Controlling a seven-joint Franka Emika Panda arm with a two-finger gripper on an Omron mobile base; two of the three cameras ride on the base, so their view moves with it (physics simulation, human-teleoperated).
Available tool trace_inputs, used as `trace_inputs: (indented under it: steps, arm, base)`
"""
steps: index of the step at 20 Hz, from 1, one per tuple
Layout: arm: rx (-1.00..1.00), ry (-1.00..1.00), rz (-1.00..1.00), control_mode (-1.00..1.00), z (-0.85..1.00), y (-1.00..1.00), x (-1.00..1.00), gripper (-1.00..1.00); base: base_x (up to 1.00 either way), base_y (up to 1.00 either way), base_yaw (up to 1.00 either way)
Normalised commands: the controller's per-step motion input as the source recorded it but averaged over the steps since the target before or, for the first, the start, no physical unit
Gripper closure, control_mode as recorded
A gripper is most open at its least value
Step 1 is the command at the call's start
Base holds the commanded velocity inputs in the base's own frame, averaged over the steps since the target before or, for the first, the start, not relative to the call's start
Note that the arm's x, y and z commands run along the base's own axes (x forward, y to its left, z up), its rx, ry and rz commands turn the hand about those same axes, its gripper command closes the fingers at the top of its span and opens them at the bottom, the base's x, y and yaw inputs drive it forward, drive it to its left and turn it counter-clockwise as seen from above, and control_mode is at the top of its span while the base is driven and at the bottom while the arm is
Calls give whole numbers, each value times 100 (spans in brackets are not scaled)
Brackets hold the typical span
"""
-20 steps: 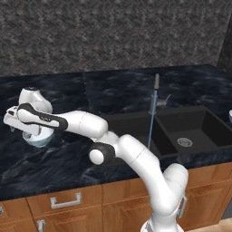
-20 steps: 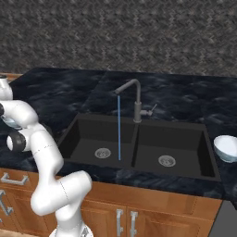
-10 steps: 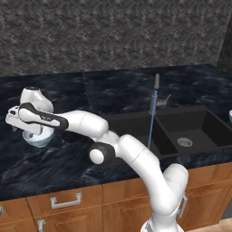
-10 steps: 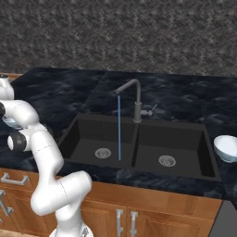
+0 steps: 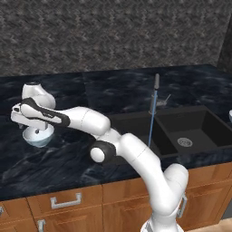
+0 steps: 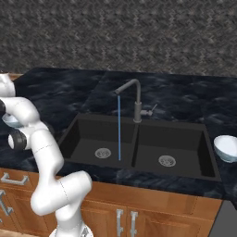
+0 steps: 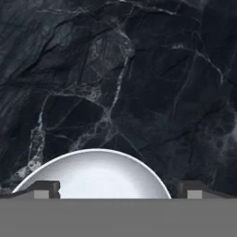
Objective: Rinse each bowl for a few seconds and place them down in the sink or on the counter.
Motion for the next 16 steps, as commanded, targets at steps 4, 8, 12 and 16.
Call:
trace_inputs:
  steps: [4,8,12,16]
  arm:
    - [-6,0,-2,-100,15,-45,0,-100]
    - [-2,0,-2,-100,1,-56,-5,-100]
    - [0,1,-2,-100,-13,-49,-20,-100]
    - [0,0,0,-100,-19,-44,-27,-100]
  base:
    - [0,0,0]
    - [0,0,0]
    - [0,0,0]
    - [0,0,0]
